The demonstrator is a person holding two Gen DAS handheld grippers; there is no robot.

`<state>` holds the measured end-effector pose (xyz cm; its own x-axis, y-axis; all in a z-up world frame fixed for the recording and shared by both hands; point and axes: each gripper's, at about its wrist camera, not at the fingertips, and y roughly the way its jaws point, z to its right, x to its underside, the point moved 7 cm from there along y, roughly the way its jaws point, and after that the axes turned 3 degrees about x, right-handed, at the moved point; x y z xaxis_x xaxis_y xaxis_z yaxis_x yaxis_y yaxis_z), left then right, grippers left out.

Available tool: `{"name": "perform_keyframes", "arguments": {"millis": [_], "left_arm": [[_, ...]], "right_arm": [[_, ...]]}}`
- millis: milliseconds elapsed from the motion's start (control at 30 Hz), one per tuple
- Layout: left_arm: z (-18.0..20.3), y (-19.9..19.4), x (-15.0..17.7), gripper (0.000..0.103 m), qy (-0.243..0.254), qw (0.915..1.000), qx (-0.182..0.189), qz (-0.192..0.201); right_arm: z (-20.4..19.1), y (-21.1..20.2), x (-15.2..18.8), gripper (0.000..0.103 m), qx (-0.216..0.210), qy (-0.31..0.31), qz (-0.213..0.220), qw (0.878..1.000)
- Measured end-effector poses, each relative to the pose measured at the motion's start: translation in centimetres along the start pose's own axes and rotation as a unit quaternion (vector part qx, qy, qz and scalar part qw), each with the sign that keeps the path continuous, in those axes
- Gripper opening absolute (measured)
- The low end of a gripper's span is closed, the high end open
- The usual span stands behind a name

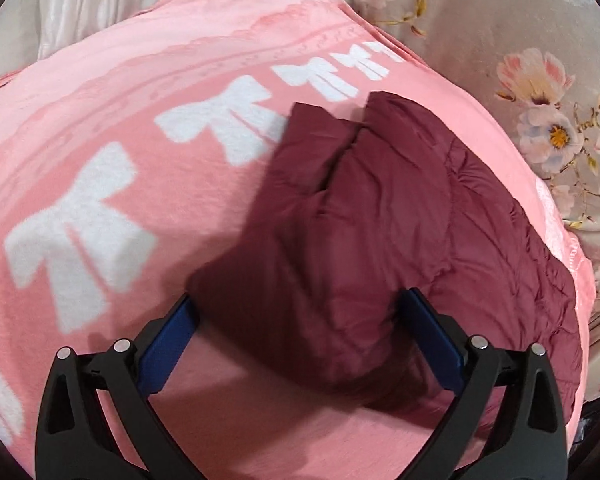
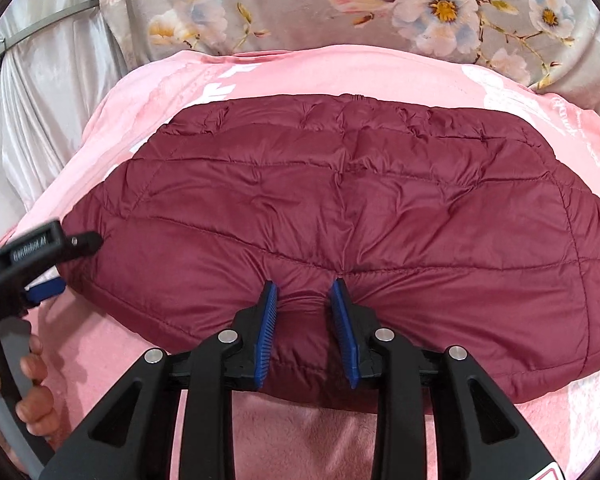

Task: Fold large clothes

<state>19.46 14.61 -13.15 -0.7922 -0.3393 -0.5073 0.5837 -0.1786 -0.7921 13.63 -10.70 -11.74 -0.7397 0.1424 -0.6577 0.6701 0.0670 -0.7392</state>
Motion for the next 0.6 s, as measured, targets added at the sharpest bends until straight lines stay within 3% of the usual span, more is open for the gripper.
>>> {"name": "perform_keyframes", "arguments": {"millis": [100, 200, 267, 333, 433, 600], "left_arm": [[1.7, 0.4, -0.1, 0.091, 0.001, 0.9996, 0.025, -0.01], [3.7, 0.2, -0.3, 0.062, 0.007, 0.9985, 0.049, -0.022], [4.9, -0.6, -0.6, 0.038, 0.024, 0.9984, 0.048, -0.014], [6.1, -2.4, -1.2, 0.027, 0.043, 0.9975, 0.055, 0.005], [7.5, -4.8, -2.2, 0.024, 0.056, 0.9951, 0.078, 0.024], [11.2, -8.5, -2.6, 0.022, 0.087, 0.9881, 0.115, 0.053]], "right_arm": [[0.1, 0.2, 0.3, 0.031, -0.002, 0.003, 0.008, 1.0], [0.1, 0.3, 0.3, 0.031, -0.006, 0.007, 0.007, 1.0], [0.3, 0.4, 0.4, 0.031, -0.014, 0.012, 0.007, 1.0], [0.5, 0.3, 0.1, 0.031, -0.022, 0.019, 0.006, 1.0], [1.3, -1.8, 0.4, 0.029, -0.036, 0.045, 0.01, 0.998], [1.9, -3.4, 1.8, 0.012, -0.053, 0.048, 0.0, 0.997]]}}
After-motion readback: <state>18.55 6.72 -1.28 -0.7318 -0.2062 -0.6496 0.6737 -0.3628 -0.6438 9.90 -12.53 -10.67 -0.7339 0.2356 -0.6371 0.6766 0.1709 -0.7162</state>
